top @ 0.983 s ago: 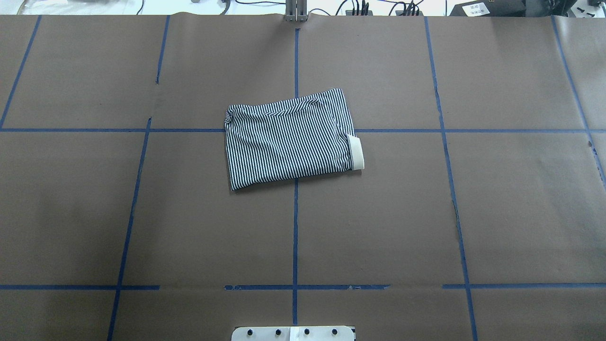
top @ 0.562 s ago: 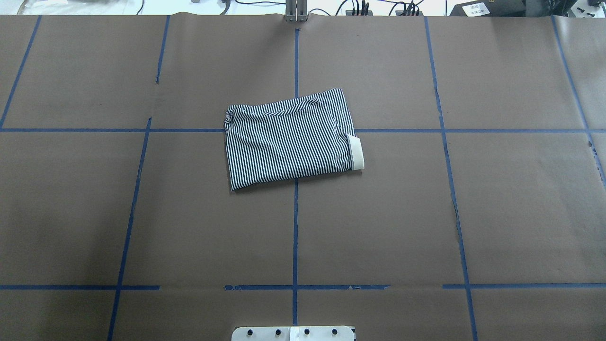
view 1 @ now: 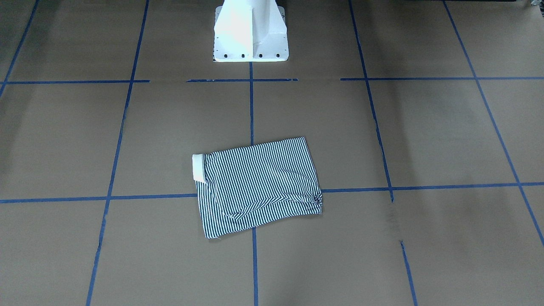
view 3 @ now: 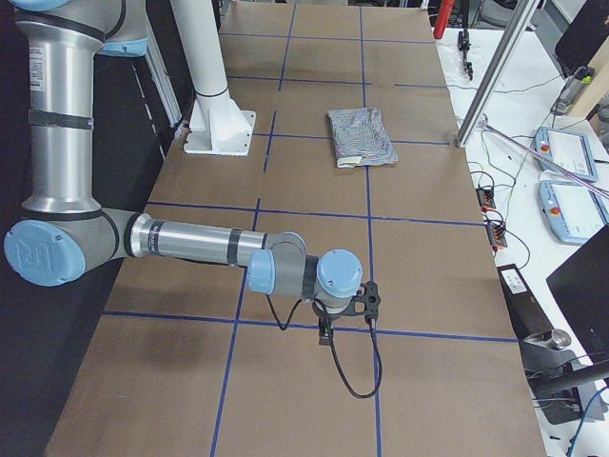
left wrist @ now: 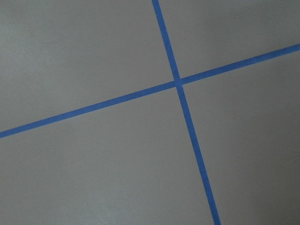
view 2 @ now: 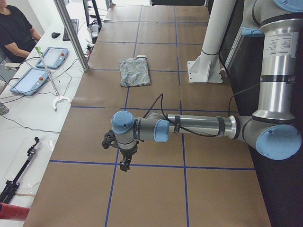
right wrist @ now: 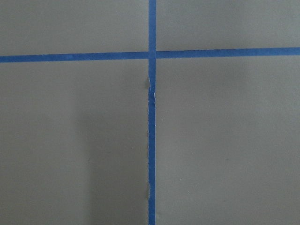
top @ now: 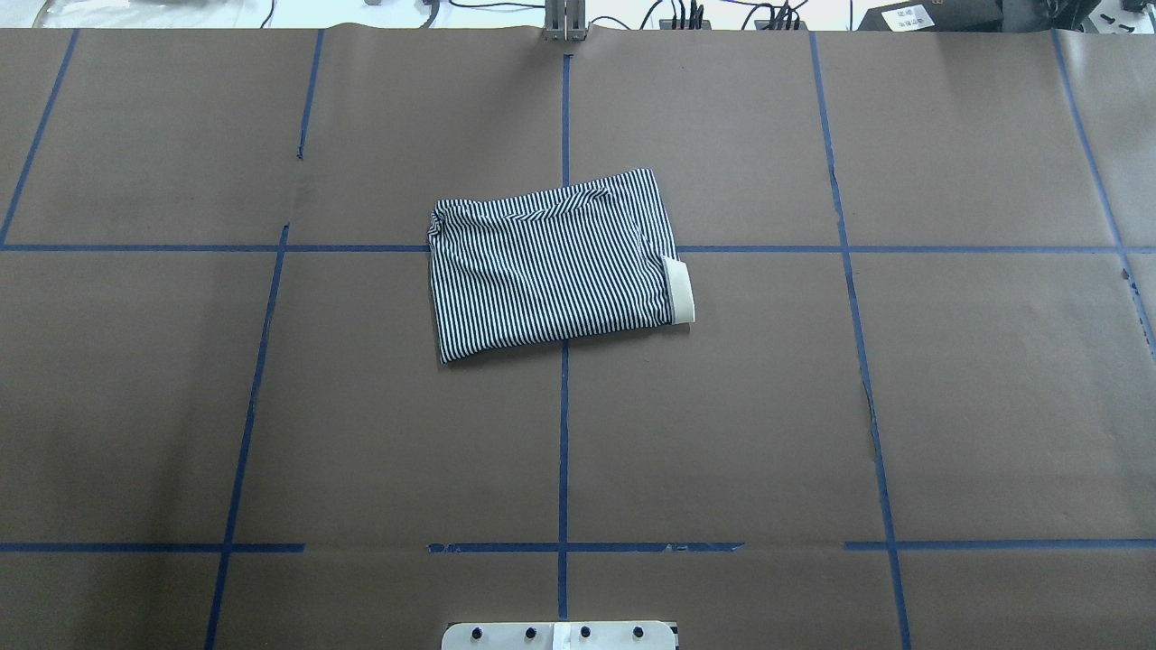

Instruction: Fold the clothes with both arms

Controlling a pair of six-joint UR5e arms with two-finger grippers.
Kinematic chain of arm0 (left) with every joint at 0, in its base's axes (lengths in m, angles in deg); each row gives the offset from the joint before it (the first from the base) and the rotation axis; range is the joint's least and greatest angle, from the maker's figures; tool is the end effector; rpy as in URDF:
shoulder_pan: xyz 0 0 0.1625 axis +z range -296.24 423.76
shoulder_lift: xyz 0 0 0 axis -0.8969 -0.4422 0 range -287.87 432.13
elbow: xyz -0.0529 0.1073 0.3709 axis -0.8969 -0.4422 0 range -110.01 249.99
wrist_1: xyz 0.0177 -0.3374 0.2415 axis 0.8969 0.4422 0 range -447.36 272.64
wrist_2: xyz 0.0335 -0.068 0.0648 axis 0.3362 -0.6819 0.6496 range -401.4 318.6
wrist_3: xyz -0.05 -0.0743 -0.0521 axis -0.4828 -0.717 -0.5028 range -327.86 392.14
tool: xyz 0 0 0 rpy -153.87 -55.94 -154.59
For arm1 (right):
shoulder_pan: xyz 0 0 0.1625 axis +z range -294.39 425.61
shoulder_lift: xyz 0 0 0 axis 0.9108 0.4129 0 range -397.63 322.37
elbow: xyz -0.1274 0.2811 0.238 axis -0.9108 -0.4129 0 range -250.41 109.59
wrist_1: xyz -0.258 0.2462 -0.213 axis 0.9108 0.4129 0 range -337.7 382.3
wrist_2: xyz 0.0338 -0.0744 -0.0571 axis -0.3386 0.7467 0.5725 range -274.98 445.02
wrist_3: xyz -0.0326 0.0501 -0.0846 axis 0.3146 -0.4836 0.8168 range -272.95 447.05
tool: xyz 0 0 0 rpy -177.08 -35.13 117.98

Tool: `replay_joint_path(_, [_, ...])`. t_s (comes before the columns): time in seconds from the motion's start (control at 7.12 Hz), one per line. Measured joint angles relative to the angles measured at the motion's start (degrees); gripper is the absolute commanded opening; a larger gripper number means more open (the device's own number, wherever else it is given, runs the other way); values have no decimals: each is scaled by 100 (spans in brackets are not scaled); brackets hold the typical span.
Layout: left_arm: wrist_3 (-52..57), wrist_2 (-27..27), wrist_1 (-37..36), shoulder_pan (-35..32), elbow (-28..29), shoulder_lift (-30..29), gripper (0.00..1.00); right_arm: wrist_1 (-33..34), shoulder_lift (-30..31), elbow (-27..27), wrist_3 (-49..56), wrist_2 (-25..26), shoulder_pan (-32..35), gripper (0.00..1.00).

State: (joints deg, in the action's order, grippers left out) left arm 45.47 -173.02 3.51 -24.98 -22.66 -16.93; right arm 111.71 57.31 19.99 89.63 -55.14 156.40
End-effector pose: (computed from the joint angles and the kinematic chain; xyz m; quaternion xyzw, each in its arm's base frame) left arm -0.0537 -0.4911 0.6133 0.0583 0.3510 0.1267 0.9259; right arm 0.0599 -0.4526 0.6550 -0.0188 -0.4243 0.0005 0.9053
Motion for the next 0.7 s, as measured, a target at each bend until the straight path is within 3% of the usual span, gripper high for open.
replay_joint_path(0.7, [-13, -13, -13, -3, -30, -9, 100, 31, -37, 512, -48, 85, 155, 100])
